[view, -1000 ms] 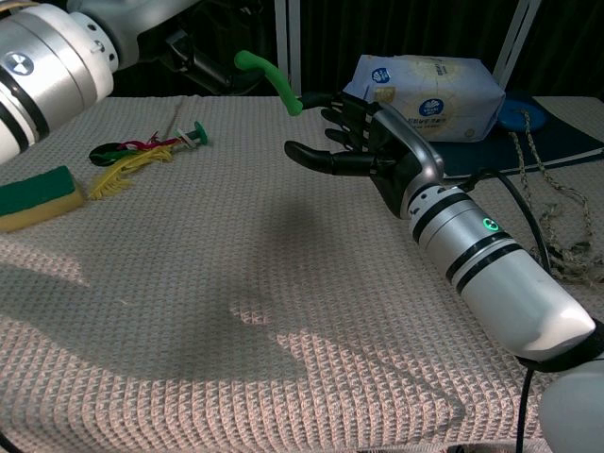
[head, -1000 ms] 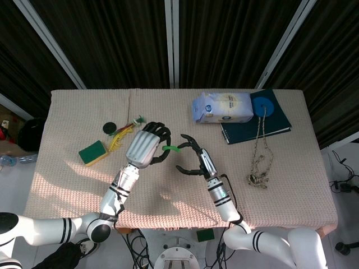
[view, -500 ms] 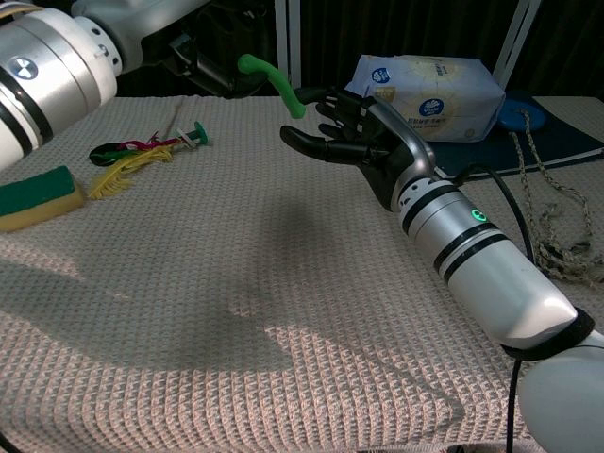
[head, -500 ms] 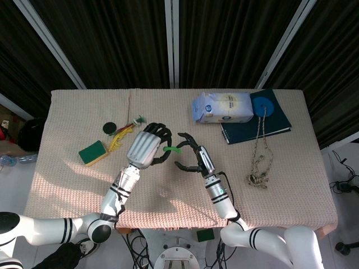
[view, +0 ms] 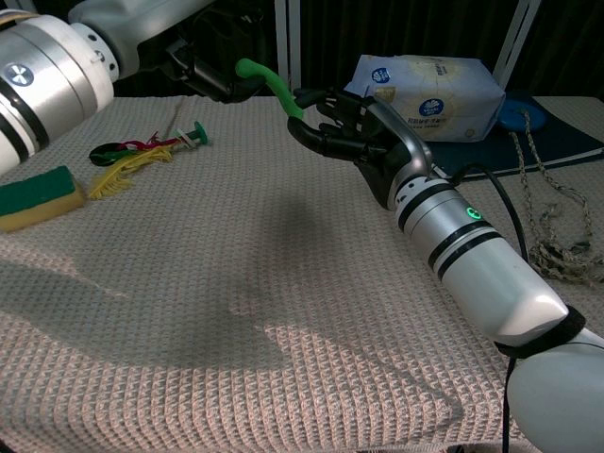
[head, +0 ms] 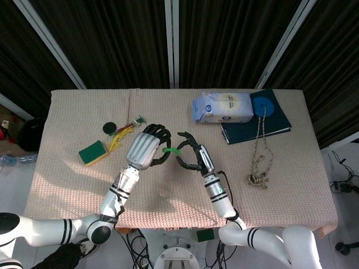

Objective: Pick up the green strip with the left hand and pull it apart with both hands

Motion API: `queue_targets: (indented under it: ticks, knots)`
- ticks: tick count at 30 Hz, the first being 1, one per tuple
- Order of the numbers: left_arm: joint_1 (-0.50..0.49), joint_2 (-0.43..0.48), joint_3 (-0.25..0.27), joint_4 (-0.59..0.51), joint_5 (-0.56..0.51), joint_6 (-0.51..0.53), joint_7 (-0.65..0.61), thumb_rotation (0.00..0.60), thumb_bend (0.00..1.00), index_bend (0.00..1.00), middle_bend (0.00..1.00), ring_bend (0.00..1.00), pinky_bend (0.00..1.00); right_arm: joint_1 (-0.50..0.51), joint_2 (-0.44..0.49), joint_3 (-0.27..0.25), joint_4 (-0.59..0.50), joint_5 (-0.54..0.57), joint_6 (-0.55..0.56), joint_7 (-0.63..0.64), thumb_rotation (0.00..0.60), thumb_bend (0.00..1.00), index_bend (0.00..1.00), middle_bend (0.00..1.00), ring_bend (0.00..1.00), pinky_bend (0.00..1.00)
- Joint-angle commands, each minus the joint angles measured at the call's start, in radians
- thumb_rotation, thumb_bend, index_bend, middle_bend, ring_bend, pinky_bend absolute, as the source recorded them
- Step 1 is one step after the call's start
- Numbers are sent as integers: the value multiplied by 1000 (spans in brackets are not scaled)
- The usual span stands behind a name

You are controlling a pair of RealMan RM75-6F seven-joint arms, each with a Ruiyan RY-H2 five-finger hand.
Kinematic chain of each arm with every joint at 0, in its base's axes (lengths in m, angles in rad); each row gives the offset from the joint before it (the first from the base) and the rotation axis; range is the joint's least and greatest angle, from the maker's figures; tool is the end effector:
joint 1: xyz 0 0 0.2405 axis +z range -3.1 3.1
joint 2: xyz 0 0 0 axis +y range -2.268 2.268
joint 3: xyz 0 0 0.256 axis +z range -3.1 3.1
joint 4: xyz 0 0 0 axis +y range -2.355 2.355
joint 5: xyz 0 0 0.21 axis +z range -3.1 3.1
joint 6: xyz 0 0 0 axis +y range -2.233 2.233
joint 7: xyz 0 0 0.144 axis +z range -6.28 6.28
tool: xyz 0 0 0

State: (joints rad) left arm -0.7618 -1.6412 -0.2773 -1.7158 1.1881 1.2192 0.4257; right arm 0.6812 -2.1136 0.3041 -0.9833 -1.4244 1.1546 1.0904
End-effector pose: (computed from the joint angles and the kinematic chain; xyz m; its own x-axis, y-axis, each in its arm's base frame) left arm -0.0494 0.3138 0.0024 0.1797 0.0857 0.9800 0.8775 -0.4643 -0.1203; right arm -0.0957 -0.3196 -0.1171 -0.8058 -0.3925 0.4434 -0.4686 -0.0351 -0.8827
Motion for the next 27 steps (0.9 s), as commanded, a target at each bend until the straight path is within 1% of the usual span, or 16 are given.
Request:
queue_targets:
  ticks: [1, 17, 27]
  knots:
    - [0, -1, 1, 0, 2, 0, -1, 576, 351, 553, 357, 230, 218, 0, 0, 1, -1, 2, 0, -1, 600, 309, 507, 143, 0, 0]
    - [-2, -3, 4, 10, 0, -8, -8, 577, 350, 553, 356, 230, 218, 7, 2, 2, 0, 7, -7, -6, 600, 327, 528, 155, 0, 0]
    - [-2, -6, 6, 12, 3, -8, -13, 578, 352, 554, 357, 230, 217, 10, 4, 5, -1, 12, -11, -18, 600, 336, 581, 168, 0, 0]
